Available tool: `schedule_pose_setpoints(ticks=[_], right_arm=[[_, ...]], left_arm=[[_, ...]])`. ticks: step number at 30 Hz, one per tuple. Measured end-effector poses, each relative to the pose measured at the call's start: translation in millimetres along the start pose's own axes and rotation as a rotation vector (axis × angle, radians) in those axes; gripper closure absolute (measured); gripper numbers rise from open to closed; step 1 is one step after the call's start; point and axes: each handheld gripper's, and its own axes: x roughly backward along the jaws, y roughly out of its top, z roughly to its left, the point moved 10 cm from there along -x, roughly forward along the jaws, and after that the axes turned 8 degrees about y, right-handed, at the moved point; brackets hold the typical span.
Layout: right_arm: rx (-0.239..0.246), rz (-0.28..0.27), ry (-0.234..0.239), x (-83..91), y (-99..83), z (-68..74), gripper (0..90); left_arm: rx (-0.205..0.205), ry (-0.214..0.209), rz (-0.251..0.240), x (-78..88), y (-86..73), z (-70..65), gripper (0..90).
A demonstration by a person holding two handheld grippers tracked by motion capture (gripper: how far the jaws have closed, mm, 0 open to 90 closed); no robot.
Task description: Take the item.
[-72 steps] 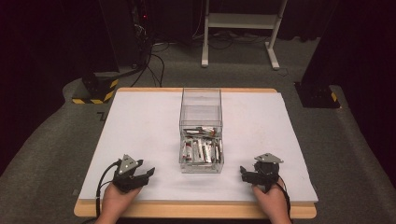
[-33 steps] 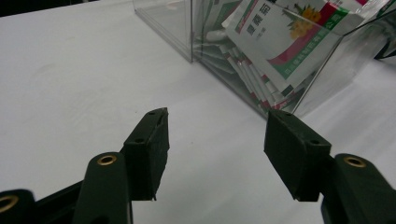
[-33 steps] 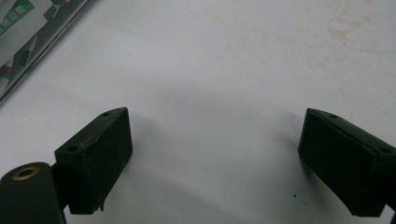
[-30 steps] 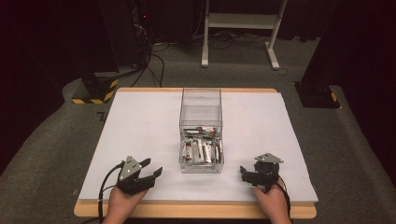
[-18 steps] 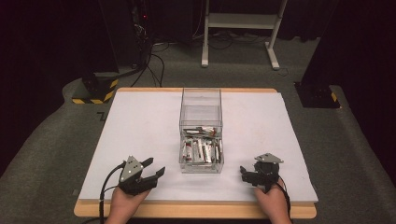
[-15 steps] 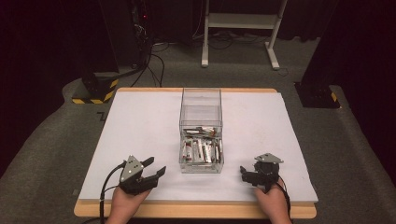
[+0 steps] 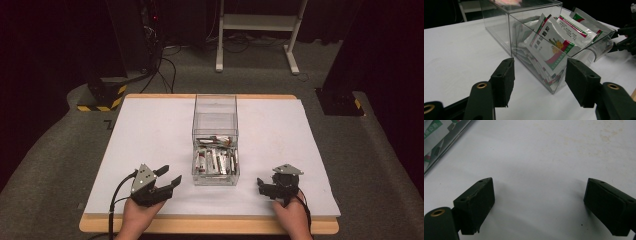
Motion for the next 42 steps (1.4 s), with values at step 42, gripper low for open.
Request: schedule_pose_setpoints(ticks=[42], right_arm=[[0.003, 0.0, 0.0, 0.0, 0.0, -0.1, 9.7]], left_arm=[[0.023, -0.076, -0.045, -26.0, 19.4, -42.1, 43.4]])
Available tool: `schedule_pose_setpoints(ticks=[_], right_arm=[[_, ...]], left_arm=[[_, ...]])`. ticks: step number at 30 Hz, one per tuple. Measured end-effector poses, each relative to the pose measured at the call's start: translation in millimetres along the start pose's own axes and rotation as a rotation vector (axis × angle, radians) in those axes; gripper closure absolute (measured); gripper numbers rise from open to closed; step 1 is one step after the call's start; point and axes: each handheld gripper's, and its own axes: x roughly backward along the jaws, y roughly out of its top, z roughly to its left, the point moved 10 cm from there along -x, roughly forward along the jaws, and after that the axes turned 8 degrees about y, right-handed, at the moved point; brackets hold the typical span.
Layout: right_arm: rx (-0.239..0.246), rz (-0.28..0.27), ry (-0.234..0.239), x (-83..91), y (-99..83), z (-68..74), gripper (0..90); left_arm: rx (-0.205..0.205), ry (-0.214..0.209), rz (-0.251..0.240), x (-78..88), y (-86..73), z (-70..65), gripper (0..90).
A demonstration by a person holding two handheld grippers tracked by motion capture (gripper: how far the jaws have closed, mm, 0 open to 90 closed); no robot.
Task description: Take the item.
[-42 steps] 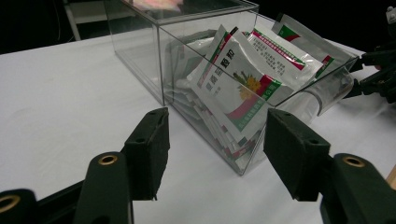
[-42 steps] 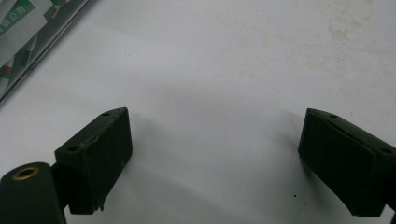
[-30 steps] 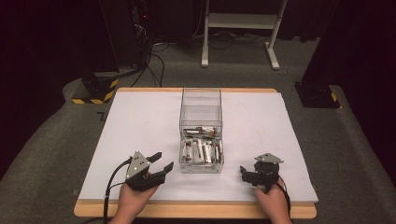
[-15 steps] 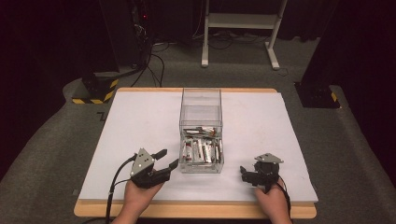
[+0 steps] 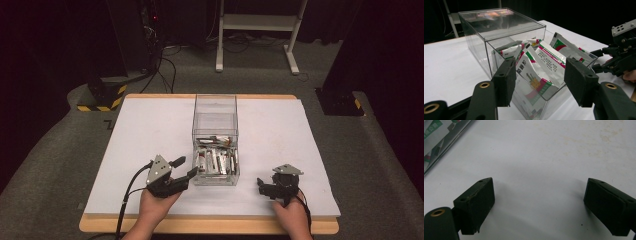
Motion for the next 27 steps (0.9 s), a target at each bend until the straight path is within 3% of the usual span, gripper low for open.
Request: schedule_pose_setpoints(ticks=[18, 23, 27], right_arm=[[-0.001, -0.002, -0.001, -0.3, -0.2, 0.2, 9.5], [-0.002, -0.001, 0.001, -0.3, -0.3, 0.3, 9.2], [-0.002, -0.002, -0.004, -0.2, -0.5, 0.5, 9.5]], left_arm=[[-0.044, 0.018, 0.018, -16.5, -9.6, -5.0, 53.5], [-0.073, 0.037, 0.026, -24.5, -14.5, -3.5, 56.3], [-0.07, 0.045, 0.022, -27.4, -15.4, -3.0, 59.9]])
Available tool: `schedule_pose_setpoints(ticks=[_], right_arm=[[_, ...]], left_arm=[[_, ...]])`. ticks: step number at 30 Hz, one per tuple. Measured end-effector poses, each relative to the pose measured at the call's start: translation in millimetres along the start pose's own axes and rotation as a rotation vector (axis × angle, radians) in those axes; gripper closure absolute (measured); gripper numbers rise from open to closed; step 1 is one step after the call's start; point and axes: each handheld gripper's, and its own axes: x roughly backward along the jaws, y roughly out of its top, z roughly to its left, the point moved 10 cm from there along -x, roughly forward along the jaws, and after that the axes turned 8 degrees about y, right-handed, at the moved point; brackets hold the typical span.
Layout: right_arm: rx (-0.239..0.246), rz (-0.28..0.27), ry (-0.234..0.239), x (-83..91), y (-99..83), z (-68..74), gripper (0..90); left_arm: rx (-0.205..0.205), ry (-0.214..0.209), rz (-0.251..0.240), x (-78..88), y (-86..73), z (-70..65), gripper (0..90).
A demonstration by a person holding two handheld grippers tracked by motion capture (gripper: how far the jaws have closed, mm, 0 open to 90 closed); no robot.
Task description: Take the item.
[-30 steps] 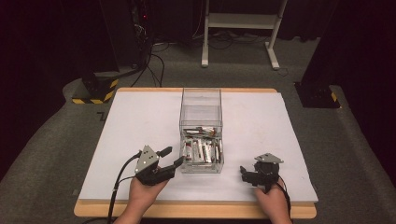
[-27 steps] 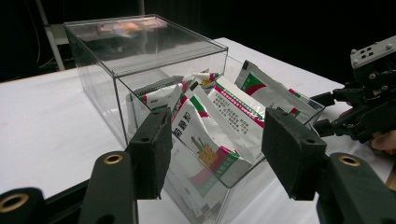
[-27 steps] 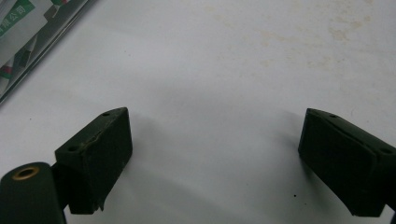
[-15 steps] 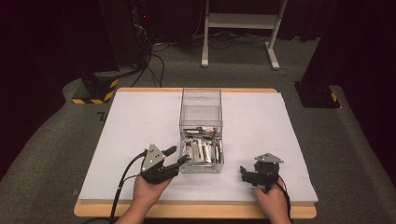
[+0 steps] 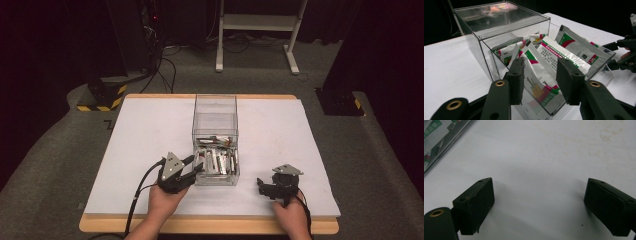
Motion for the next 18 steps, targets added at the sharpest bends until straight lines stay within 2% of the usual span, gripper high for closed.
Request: schedule_pose_setpoints(ticks=[1, 18], right_arm=[[0.0, 0.0, 0.0, 0.0, 0.0, 0.0, 9.5], [0.003, -0.001, -0.003, 0.1, 0.2, -0.2, 9.6]], left_arm=[[-0.017, 0.006, 0.004, -1.3, -1.8, 0.4, 61.0], [-0.036, 0.036, 0.008, -4.6, -7.8, 2.1, 71.2]])
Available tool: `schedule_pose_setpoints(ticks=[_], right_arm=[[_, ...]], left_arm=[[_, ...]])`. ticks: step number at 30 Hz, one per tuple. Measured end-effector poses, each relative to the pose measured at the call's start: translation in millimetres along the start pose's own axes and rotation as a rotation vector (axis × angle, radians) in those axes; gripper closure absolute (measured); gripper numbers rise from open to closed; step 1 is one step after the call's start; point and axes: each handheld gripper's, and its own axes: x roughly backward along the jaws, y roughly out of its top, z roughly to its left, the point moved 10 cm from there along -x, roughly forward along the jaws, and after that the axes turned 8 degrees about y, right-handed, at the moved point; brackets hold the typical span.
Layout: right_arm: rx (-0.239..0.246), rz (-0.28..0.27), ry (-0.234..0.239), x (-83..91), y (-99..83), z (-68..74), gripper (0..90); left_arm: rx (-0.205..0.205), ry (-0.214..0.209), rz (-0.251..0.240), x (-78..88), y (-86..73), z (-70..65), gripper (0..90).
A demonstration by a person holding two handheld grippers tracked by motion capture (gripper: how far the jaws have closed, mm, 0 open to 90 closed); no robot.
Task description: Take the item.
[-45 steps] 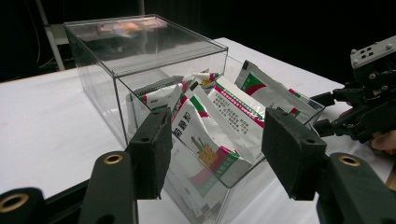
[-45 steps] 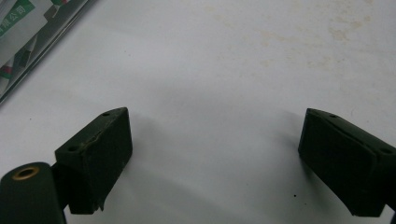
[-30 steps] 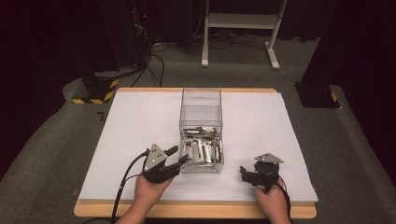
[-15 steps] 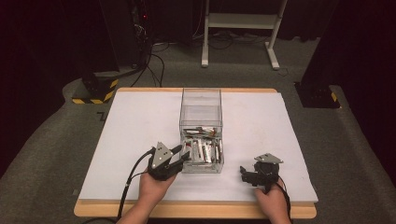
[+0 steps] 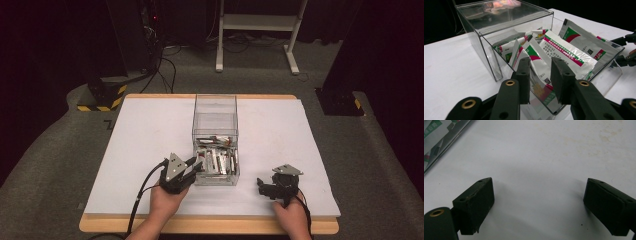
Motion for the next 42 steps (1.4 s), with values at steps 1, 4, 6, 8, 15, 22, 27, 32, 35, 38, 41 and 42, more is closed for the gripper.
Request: schedule_pose_setpoints(ticks=[1, 4, 6, 8, 15, 22, 27, 32, 35, 38, 41, 42], right_arm=[[0.0, 0.0, 0.0, 0.0, 0.0, 0.0, 9.6], [0.003, -0.001, -0.001, 0.0, 0.1, -0.1, 9.7], [0.003, -0.001, -0.001, 0.0, 0.1, -0.1, 9.7], [0.005, -0.002, -0.002, 0.0, 0.2, -0.2, 9.7], [0.005, -0.002, -0.003, 0.1, 0.2, -0.2, 9.8], [0.005, -0.002, -0.002, 0.2, 0.1, -0.1, 9.8], [0.003, -0.002, -0.003, 0.3, 0.0, 0.1, 9.9], [0.003, -0.002, -0.003, 0.4, 0.0, 0.1, 10.0], [0.003, -0.002, -0.003, 0.4, 0.0, 0.2, 10.0], [0.004, -0.002, -0.003, 0.4, 0.0, 0.2, 10.0], [0.004, -0.002, -0.003, 0.4, 0.0, 0.3, 10.1], [0.004, -0.002, -0.003, 0.4, 0.0, 0.3, 10.1]], left_arm=[[0.002, 0.002, -0.001, -0.3, -0.1, -0.2, 71.2], [-0.006, 0.007, -0.002, -0.8, -1.1, -0.8, 74.5], [-0.007, 0.011, -0.004, -0.9, -1.4, -0.9, 75.8], [-0.013, 0.011, -0.006, -1.2, -2.1, -1.4, 77.1], [-0.023, 0.019, -0.011, -1.9, -5.5, -1.9, 86.8], [-0.009, 0.021, -0.024, -0.6, -4.7, 0.5, 89.8], [0.011, 0.017, -0.043, 1.6, 0.4, 1.6, 89.9], [0.019, 0.018, -0.061, 3.7, 4.9, 2.2, 89.9], [0.03, 0.019, -0.071, 4.9, 8.0, 2.8, 89.9], [0.04, 0.017, -0.074, 5.9, 10.6, 3.9, 89.9], [0.039, 0.015, -0.074, 6.3, 11.3, 4.0, 89.9], [0.041, 0.015, -0.078, 6.3, 11.9, 3.7, 89.9]])
